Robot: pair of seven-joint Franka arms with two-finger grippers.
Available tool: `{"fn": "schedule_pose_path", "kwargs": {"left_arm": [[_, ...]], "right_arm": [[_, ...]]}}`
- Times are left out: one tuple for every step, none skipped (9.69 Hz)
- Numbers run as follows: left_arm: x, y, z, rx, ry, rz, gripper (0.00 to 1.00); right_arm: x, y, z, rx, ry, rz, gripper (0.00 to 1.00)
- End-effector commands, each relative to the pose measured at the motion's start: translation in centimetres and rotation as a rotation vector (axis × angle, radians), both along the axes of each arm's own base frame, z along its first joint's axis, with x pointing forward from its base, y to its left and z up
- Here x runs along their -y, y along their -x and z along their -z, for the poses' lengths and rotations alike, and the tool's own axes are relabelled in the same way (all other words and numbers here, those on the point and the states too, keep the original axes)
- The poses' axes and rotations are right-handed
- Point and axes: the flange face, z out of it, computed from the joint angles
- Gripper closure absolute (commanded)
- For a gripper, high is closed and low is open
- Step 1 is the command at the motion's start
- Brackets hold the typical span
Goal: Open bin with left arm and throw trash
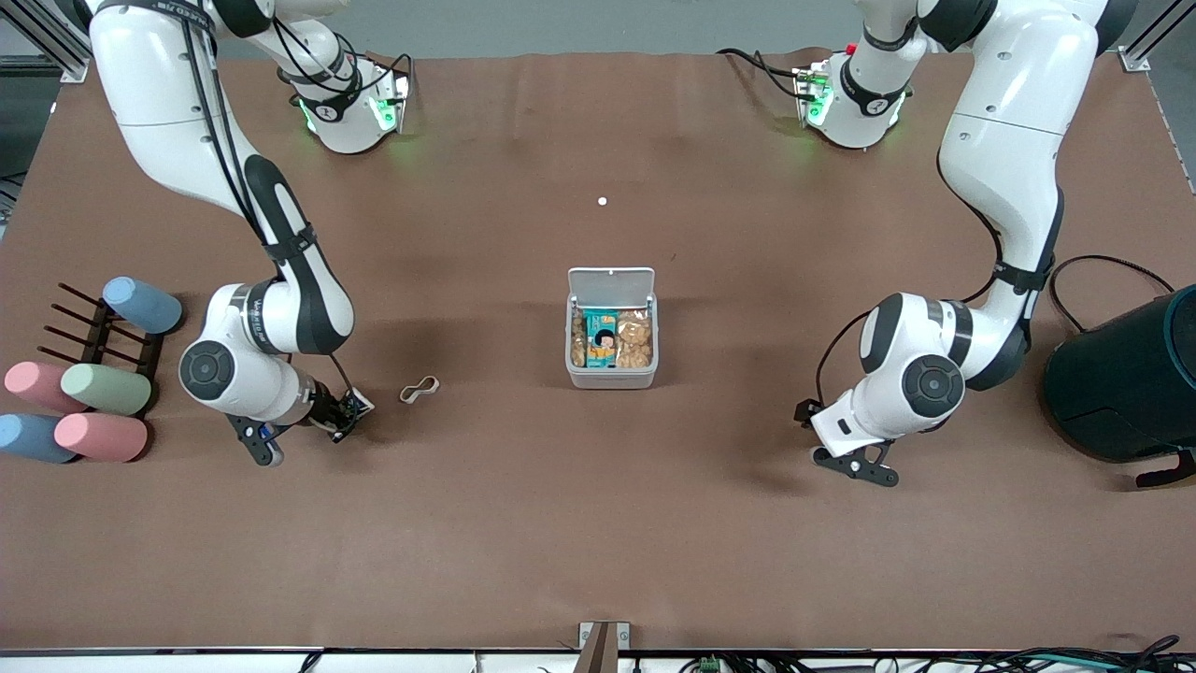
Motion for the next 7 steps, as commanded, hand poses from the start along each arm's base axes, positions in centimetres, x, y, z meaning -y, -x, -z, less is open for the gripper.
{"fn": "schedule_pose_path", "kwargs": {"left_arm": [[-0.4, 0.3, -0.8, 0.018, -0.014, -0.005, 0.21], [-0.5, 0.3, -0.8, 0.015, -0.013, -0.011, 0.33], [-0.5, 0.3, -0.9, 0.015, -0.008, -0.016, 0.42], [-0.5, 0.3, -0.9, 0.013, -0.008, -0.017, 0.50], [-0.4, 0.3, -0.9, 0.011, -0.006, -0.018, 0.61], [-0.4, 0.3, -0.9, 0.009, -0.006, -0.020, 0.74], [-0.4, 0.3, -0.9, 0.009, -0.006, -0.035, 0.87]], "right_arm": [[-4.2, -1.4, -8.7, -0.073, 0.012, 0.115, 1.00], [-6.7, -2.1, -13.0, -0.104, 0.014, 0.184, 1.00], [-11.0, -2.1, -15.6, -0.081, 0.018, 0.243, 1.00], [-15.7, -1.2, -16.2, -0.064, 0.035, 0.319, 1.00], [-20.6, -0.4, -17.9, -0.012, 0.008, 0.362, 0.99], [-24.3, 0.5, -18.2, 0.011, -0.030, 0.397, 0.98], [-27.6, 1.0, -18.1, 0.070, -0.077, 0.427, 0.97]]}}
